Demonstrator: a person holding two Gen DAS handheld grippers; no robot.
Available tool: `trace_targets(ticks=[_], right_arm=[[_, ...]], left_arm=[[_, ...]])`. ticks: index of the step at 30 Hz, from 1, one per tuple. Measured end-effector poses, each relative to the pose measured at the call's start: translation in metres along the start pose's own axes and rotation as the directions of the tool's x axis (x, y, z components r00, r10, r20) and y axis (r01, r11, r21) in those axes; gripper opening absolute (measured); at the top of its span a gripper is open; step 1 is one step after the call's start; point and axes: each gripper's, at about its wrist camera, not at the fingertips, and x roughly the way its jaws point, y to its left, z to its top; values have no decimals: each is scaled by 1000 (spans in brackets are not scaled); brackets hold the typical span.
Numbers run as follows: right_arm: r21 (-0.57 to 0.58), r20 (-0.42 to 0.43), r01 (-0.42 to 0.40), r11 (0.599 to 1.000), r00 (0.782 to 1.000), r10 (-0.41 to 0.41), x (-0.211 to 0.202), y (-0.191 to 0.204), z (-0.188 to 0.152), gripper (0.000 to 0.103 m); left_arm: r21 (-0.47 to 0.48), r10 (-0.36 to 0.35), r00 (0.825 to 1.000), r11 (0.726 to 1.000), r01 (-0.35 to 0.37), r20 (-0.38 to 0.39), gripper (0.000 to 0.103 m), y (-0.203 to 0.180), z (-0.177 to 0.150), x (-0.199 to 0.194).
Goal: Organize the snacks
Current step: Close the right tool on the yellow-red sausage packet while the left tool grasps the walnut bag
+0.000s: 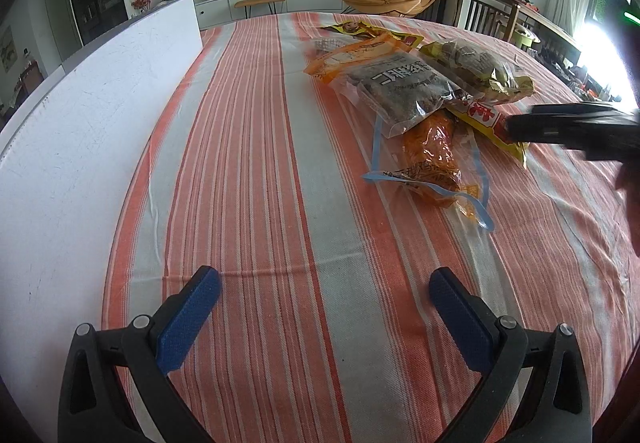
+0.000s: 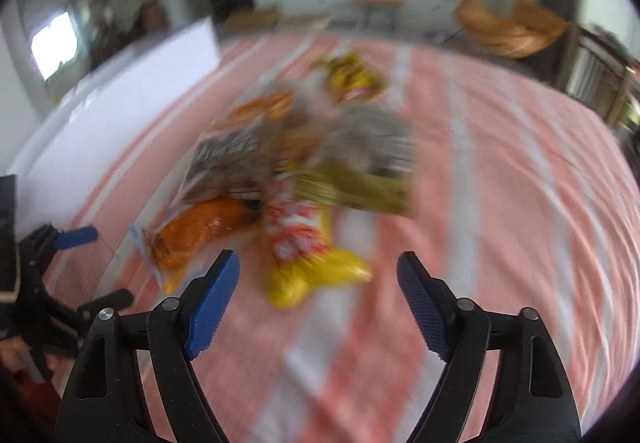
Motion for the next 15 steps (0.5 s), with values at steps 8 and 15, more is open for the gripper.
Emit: trace_targets(ticks=[8,15], right_arm=[[74,-91,-23,997,995,30,25,20,6,40],[106,-61,41,994,998,-34,-45,36,-93,40]], left_arm=[[-3,0,1000,1000,0,0,103,2,1,0],[-2,1,1000,1000,-1,0,103,2,0,0]])
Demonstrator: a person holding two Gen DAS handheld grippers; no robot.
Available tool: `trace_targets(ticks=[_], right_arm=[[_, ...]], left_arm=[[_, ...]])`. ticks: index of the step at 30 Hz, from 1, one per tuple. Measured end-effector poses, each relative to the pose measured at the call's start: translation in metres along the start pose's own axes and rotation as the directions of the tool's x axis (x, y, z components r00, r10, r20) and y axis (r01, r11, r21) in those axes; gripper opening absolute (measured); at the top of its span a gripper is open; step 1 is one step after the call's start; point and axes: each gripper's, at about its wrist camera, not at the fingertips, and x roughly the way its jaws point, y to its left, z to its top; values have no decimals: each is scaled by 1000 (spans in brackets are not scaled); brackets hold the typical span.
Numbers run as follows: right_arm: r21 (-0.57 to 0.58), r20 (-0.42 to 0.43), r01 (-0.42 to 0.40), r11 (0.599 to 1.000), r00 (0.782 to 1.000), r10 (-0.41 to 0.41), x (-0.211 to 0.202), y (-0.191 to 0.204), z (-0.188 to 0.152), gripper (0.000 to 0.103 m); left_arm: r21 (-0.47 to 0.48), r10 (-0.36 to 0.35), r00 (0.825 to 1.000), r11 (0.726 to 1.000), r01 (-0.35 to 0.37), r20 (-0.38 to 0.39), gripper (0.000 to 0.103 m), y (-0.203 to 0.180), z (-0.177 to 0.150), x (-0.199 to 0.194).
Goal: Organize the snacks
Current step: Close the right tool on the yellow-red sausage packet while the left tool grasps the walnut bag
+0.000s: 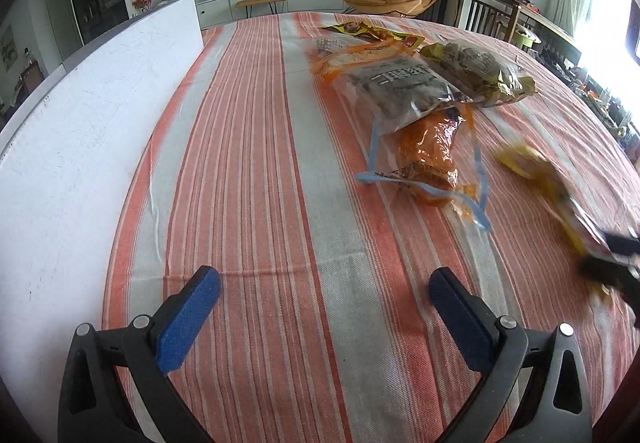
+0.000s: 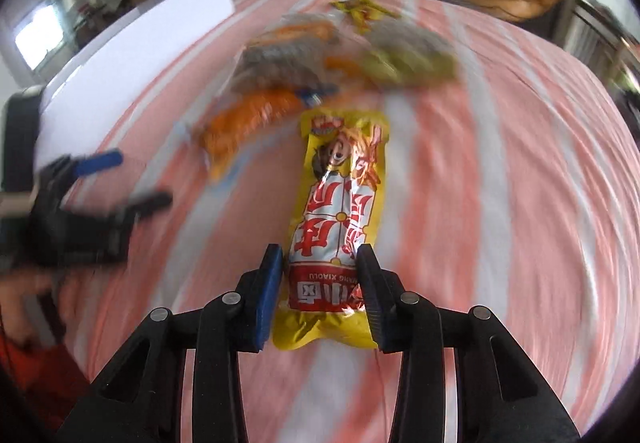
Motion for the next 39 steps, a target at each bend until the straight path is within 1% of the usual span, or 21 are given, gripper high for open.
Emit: trace_targets(ticks=[2,3,4,6,8,9,10,11,12,15,18,21,24,26,27,29,31,33,35,38,39], right_arm=[[57,31,48,997,998,-50,-13,-10,-20,40],[77,54,106,991,992,-111,-17,-16,-28,40],[93,70,140,986,987,-146,-19,-21,-30,40],[116,103,194,974,973,-206,-16,-33,-26,40],[116,124,265,957,952,-279,-9,-42,-15,42],[122,129,283,951,946,-297,-4,-49,-7,49],[128,132,285,950,945,-301,0,-53,-2,64],[130,136,281,951,945,-297,5,-56,3,71],[132,121,280,951,948,-295,8,-58,4,75],[153,108,266,952,953,-284,11,-62,4,78],[193,117,195,962,968,-220,7,-72,2,81],[180,108,215,960,966,-237,9,-70,2,81],[168,102,228,959,964,-247,9,-67,1,83],[170,103,218,961,966,-238,8,-69,1,84],[170,103,220,961,966,-239,9,-69,2,84],[169,103,219,961,966,-238,9,-69,3,85],[168,102,218,961,966,-237,10,-69,4,85],[167,102,216,962,967,-235,10,-69,4,86],[167,102,216,962,967,-235,10,-69,4,86],[168,103,216,962,967,-235,10,-69,4,86],[168,103,216,962,967,-235,10,-69,4,86]], left_arm=[[0,1,1000,1000,-1,0,103,0,0,0],[0,1,1000,1000,-1,0,103,0,0,0],[0,1,1000,1000,-1,0,103,0,0,0],[0,2,1000,1000,-2,0,103,0,0,0],[-1,2,1000,1000,-2,0,103,1,2,2],[-1,3,1000,1000,-3,0,103,1,2,2],[-1,2,1000,1000,-2,0,103,1,2,2],[-1,2,1000,1000,-2,0,103,1,2,2],[-1,2,1000,1000,-2,0,103,1,2,2],[-1,2,1000,1000,-2,0,103,1,2,2],[-1,3,1000,1000,-3,0,103,1,2,2],[-6,11,1000,1000,-11,-3,103,2,2,2],[-78,36,998,996,-40,-61,103,7,6,1],[-117,-26,999,993,20,-48,103,7,19,-5],[-124,-54,998,991,49,-35,103,5,34,-9],[-112,-66,997,992,62,-30,103,-3,63,-8],[-89,-73,996,994,68,-59,103,-15,99,3],[-94,-50,995,995,42,-90,103,-24,128,21],[-123,-15,990,992,-3,-144,103,-31,153,49],[-155,-3,980,988,-29,-201,103,-42,168,75],[-160,8,972,986,-47,-236,103,-46,173,89]])
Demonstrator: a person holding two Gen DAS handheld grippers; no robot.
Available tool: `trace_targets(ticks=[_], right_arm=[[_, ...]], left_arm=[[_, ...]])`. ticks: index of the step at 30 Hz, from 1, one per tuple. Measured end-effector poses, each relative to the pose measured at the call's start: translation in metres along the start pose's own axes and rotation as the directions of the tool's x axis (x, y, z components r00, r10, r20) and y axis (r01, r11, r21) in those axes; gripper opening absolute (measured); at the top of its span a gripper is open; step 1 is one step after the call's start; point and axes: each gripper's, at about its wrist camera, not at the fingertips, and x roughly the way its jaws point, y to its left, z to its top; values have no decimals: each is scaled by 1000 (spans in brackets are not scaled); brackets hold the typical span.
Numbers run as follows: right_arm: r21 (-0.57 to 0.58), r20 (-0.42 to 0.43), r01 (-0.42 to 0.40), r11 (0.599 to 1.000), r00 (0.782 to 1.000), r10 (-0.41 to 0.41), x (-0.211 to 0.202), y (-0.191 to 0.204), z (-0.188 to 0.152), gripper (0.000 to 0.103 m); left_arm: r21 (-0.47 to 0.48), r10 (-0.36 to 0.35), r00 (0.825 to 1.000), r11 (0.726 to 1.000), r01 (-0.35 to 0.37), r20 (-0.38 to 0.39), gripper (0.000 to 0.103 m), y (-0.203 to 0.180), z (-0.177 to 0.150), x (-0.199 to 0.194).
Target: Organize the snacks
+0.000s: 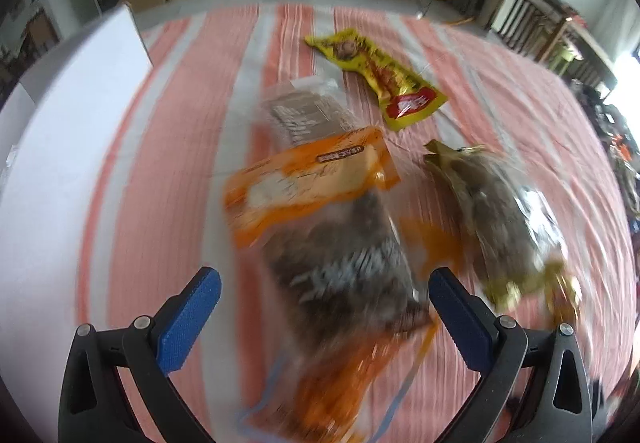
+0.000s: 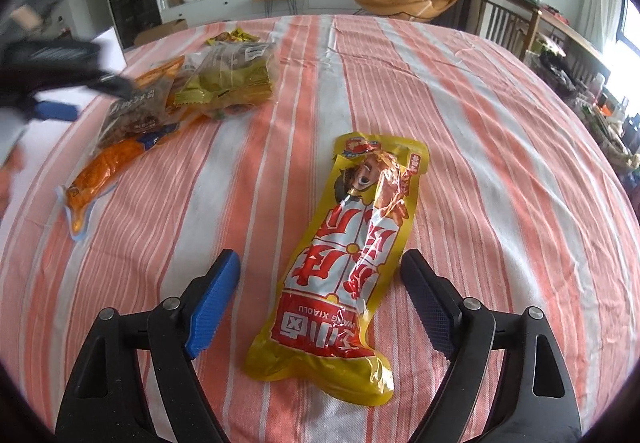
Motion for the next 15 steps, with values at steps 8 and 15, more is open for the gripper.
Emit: trace_targets(ticks=[8,15], right_arm=[[3,1,-8,1000,1000,8,1,0,1,86],[4,1,-10,1000,1000,10,2,-1,1,86]], left_arm=[[-81,-93,995,992,95,32,63,16,8,19],[47,-247,969,968,247,-18,45,60,-40,-33]])
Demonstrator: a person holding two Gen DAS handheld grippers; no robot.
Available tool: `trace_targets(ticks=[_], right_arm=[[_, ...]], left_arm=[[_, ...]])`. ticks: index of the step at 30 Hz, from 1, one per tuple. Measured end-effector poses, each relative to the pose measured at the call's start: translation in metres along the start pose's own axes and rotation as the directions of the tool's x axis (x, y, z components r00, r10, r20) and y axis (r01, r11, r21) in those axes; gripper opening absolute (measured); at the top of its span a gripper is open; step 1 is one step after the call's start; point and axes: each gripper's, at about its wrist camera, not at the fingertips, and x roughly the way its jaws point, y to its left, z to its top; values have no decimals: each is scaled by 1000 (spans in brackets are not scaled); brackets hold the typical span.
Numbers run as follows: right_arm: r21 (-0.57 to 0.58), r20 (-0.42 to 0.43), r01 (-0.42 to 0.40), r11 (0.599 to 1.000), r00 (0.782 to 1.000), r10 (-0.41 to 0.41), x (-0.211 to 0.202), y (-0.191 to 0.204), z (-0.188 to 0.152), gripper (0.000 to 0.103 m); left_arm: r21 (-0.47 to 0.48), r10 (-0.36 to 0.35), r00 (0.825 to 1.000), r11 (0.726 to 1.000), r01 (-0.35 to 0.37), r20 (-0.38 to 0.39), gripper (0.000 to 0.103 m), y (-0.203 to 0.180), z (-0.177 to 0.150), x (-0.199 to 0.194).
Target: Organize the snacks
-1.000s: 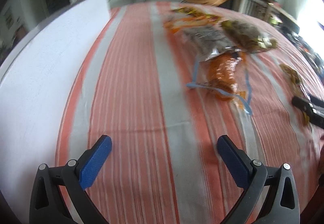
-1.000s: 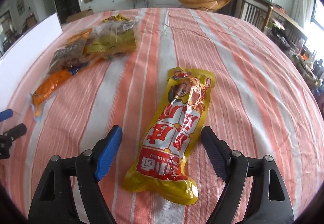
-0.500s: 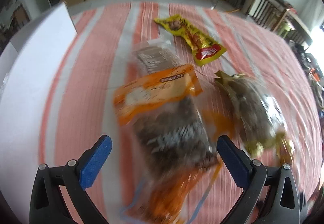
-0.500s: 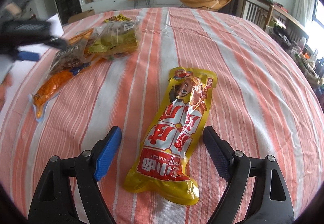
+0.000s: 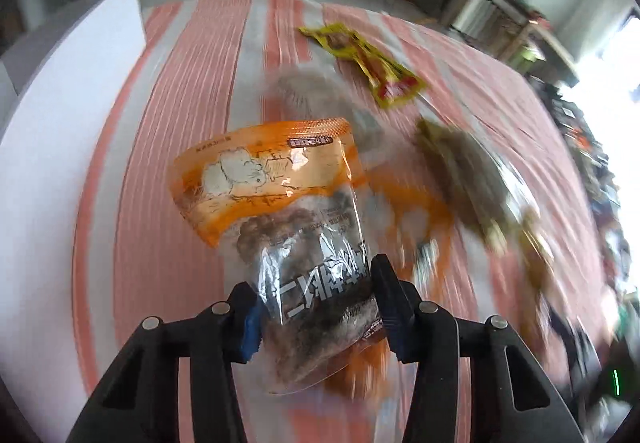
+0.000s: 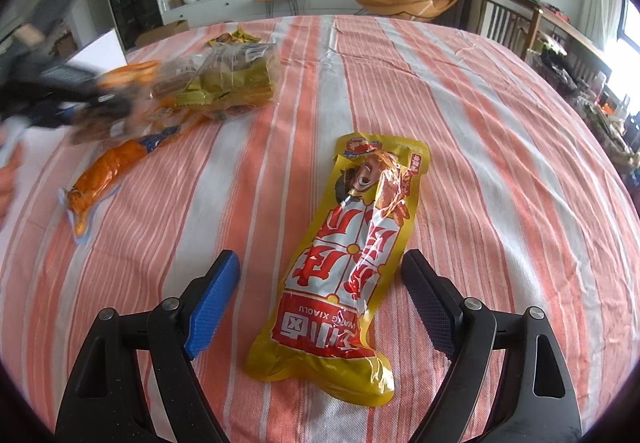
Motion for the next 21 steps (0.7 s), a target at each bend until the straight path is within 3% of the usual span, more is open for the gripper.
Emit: trace_targets(ticks=[2,4,5,6,7,8,9,16,17,19,21], right_arm=[[-2,-1,2,1000,1000,-2,0,0,0,86],[-3,-1,4,1000,1000,-4,0,0,0,86],[-4,-1,5,1000,1000,-5,0,0,0,86],[-3,-1,4,1000,1000,-4,0,0,0,86],[-3,-1,4,1000,1000,-4,0,0,0,86],[-3,-1,4,1000,1000,-4,0,0,0,86],[-3,-1,4,1000,1000,-4,0,0,0,86],[-4,-1,4,1000,1000,-4,0,0,0,86],[-4,-1,4,1000,1000,-4,0,0,0,86],[-4,-1,4,1000,1000,-4,0,0,0,86],[-4,-1,4,1000,1000,-4,0,0,0,86]], left_arm=[[46,-75,993,996,79,-91,43,12,-31,-15],[102,-97,982,988,115,-164,47,15,-58,-20],[138,-67,981,986,93,-183,57,16,-71,-22],[187,5,984,982,29,-180,72,17,-85,-21],[218,67,984,976,-30,-167,81,20,-92,-18],[226,94,986,972,-60,-140,99,23,-96,-17],[211,112,989,973,-90,-95,103,27,-100,-19],[20,-17,1000,1000,17,20,102,31,-116,-30],[22,-10,1000,1000,10,19,102,25,-120,-28],[44,78,997,996,-79,14,102,12,-126,-16],[86,185,981,978,-191,65,103,-1,-130,-7]])
